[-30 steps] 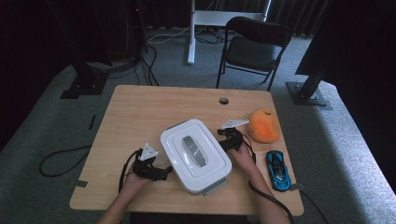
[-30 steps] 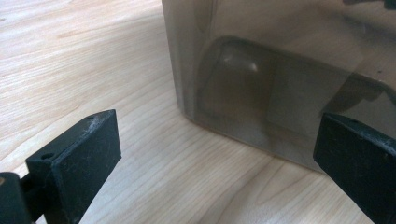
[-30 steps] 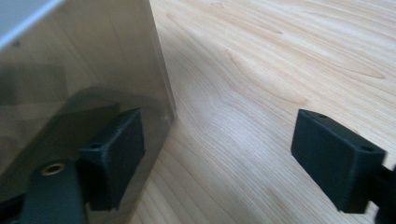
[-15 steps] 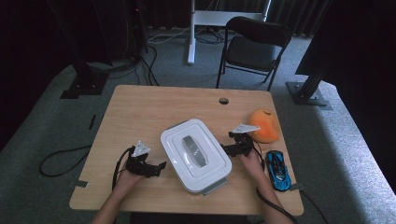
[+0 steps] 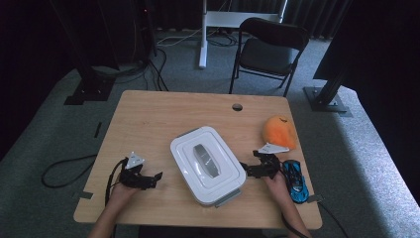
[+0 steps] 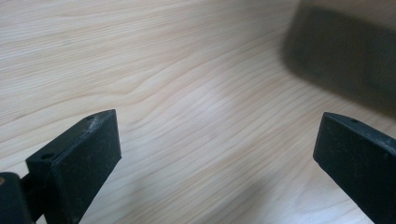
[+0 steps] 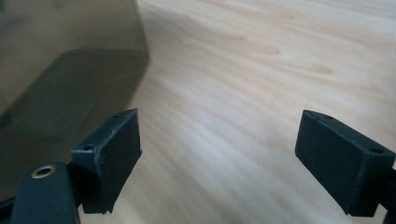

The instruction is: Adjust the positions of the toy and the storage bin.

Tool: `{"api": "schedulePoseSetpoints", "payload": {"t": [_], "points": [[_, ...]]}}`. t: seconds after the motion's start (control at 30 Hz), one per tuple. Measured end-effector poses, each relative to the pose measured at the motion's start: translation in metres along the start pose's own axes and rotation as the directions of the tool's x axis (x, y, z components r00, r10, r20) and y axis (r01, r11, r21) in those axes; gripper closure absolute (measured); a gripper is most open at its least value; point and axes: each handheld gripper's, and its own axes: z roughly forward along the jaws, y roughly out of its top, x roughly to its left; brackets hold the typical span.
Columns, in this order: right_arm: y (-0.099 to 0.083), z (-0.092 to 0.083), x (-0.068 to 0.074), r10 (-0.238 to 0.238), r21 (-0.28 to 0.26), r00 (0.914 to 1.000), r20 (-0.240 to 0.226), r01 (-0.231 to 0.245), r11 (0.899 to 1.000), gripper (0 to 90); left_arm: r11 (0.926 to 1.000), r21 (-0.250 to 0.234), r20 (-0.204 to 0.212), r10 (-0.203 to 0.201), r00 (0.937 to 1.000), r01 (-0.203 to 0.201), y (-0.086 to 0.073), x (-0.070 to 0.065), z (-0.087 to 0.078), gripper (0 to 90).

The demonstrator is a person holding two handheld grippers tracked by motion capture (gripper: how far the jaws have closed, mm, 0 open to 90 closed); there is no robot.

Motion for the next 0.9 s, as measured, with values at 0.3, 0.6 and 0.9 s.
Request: {"api": "schedulePoseSetpoints", "payload": {"t": [0.3, 0.6, 0.9], "points": [[-0.014, -0.030, 0.006, 0.024, -0.023, 0.9993, 0.029, -0.024, 0.999, 13.5, 0.9983, -0.016, -0.061, -0.058, 0.9965, 0.057, -0.016, 0.023, -0.018, 1.3], [-0.025, -0.055, 0.009, 0.031, -0.005, 0.9961, 0.083, -0.031, 1.000, 11.5, 0.9910, 0.017, -0.146, -0.129, 0.9809, 0.133, -0.035, 0.049, -0.032, 1.3], [-0.023, -0.069, 0.007, 0.068, -0.015, 0.9977, -0.009, -0.068, 0.998, 11.5, 0.9856, 0.091, -0.219, -0.119, 0.9683, 0.142, -0.041, 0.056, -0.030, 1.2]]}}
